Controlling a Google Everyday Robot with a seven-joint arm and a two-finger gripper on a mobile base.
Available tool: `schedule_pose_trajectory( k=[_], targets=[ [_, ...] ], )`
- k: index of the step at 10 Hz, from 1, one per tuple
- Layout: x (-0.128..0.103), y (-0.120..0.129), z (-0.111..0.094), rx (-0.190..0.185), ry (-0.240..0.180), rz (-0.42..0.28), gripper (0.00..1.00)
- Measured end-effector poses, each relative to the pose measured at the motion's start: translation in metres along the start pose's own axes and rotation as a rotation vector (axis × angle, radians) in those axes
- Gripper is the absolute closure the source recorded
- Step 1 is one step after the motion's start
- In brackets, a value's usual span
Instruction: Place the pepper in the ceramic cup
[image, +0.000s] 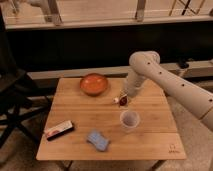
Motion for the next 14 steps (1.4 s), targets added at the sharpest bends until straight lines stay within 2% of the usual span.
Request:
schedule_pose_trajectory(
  k=[2,5,8,14],
  targets=[
    [-0.007,0.014,0.002,-0.005,-0.003,0.000,0.97],
    [-0.013,0.016,0.003,-0.006,-0.001,-0.011,0.97],
    [-0.015,0.034,0.011,-0.010,0.000,-0.011,0.97],
    [-0.022,0.049,0.022,-0.014,-0.004,-0.033,0.97]
  ],
)
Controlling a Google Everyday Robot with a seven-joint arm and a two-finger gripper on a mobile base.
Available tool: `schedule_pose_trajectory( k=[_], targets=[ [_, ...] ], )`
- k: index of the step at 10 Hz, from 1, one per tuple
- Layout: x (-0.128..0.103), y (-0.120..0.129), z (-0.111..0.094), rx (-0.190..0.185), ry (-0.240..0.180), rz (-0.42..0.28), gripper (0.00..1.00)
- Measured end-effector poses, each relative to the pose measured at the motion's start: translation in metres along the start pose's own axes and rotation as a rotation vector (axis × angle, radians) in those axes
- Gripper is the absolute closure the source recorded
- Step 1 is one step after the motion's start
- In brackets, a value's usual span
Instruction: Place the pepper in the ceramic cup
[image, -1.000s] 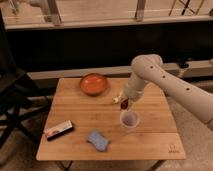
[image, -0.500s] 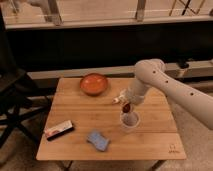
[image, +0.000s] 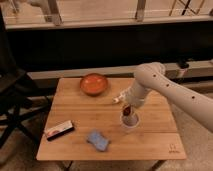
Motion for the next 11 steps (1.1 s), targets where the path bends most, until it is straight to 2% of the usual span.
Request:
schedule_pose_trajectory(
  k=[5,7,10,11],
  targets=[
    [0.003,0.001,0.005,-0.010,0.011,-0.023,0.97],
    [0.003,0.002,0.007,-0.014,0.017,-0.032,0.92],
    [0.004,0.003,0.009,-0.020,0.025,-0.043,0.91],
    [0.004,0.004,0.011,-0.023,0.029,-0.047,0.87]
  ],
)
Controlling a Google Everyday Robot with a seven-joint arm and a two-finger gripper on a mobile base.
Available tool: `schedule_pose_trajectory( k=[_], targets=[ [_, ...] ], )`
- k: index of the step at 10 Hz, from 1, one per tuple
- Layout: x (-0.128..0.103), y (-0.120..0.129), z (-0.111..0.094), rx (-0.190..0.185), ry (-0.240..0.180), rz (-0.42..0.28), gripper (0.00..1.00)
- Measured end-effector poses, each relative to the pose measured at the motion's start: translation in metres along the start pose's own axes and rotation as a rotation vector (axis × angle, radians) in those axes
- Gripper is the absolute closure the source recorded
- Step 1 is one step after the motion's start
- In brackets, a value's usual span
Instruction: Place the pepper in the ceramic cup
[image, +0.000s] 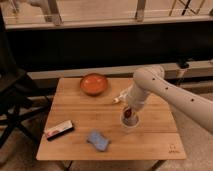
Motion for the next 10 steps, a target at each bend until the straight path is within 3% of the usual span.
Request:
schedule_pose_trajectory(
  k=[3,4,6,10],
  targets=[
    [-0.0003,-0.0011,0.0034,-0.005,0.006,-0.010,0.91],
    [-0.0005,-0.0015,0.0044,-0.007,0.007,-0.012,0.90],
    [-0.0003,-0.0008,0.0058,-0.009,0.011,-0.015,0.77],
    [-0.0001,0.0005,0.0084,-0.013,0.019,-0.015,0.77]
  ],
)
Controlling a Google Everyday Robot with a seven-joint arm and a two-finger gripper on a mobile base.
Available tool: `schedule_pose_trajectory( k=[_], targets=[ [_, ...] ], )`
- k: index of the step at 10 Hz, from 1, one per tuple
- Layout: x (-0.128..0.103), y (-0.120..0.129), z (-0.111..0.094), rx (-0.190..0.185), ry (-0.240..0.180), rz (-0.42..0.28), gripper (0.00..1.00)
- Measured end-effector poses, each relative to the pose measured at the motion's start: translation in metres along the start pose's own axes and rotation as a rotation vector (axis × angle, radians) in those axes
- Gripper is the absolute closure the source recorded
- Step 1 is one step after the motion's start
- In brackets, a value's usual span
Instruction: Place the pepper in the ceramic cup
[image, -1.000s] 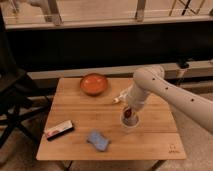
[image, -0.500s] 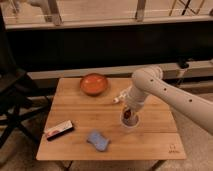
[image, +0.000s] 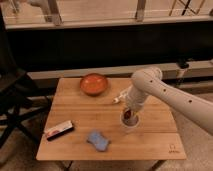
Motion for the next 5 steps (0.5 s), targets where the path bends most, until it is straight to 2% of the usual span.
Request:
schedule_pose_trajectory(
  k=[2,5],
  targets=[
    [-0.0005,-0.0006,0.0012,-0.001,0.002,-0.003,0.77],
    [-0.0011,-0.0019,0.0019,0.001,0.004,-0.005,0.58]
  ],
)
